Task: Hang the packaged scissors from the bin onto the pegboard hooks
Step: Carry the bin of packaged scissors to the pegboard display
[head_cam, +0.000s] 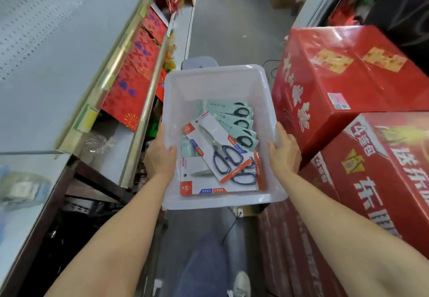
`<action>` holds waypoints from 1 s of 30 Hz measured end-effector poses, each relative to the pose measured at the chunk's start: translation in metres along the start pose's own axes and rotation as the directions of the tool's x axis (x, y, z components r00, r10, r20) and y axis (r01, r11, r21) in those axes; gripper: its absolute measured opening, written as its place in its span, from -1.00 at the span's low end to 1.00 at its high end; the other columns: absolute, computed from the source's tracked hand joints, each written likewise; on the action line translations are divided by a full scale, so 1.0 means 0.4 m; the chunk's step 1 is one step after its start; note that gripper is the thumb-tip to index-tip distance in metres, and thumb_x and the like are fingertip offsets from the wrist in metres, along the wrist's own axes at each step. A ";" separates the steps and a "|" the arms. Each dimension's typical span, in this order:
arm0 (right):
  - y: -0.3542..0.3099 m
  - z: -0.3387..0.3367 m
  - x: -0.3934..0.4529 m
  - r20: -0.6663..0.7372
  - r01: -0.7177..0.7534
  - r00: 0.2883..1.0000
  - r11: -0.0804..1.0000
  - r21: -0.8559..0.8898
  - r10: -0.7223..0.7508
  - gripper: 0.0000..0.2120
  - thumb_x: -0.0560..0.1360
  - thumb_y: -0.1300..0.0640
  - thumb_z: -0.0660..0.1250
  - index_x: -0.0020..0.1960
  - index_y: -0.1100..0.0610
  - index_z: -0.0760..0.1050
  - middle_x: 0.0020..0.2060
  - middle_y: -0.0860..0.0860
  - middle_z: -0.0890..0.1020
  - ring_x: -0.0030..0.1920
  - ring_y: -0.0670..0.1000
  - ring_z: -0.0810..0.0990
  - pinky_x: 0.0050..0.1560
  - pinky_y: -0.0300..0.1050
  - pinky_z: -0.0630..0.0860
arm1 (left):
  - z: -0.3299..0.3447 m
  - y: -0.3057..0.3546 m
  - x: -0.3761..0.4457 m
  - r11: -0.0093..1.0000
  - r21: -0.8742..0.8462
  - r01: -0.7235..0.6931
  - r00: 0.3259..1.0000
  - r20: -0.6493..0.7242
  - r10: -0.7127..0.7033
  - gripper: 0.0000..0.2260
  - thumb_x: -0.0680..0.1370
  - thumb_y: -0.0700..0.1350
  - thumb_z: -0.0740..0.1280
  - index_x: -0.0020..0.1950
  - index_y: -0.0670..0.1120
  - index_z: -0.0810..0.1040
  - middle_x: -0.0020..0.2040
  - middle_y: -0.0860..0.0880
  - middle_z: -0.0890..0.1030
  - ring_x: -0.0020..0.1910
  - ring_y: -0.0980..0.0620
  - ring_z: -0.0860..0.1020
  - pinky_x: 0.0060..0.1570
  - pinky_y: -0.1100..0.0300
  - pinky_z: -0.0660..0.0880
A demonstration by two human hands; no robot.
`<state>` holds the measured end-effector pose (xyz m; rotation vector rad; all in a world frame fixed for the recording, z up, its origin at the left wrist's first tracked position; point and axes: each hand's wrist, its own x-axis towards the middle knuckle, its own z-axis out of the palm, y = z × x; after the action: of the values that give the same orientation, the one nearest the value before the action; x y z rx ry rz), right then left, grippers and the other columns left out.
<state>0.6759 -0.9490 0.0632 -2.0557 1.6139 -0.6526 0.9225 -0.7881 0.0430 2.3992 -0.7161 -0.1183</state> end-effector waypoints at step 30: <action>-0.382 0.485 0.882 0.090 -0.095 0.992 0.995 0.032 0.092 -0.48 0.58 0.06 0.25 0.51 -0.06 0.21 0.10 0.06 0.52 -0.13 -0.05 0.41 -0.13 -0.16 0.34 | 0.230 0.122 1.031 0.997 0.079 -0.014 0.999 0.047 0.010 -0.37 0.55 -0.15 0.31 0.58 0.08 0.16 0.21 -0.20 0.58 0.11 -0.23 0.56 0.05 -0.03 0.48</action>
<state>0.9837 -1.2487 0.0351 -1.9422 1.6257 -0.5467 1.2267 -1.0851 0.0345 2.4743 -0.7699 -0.1430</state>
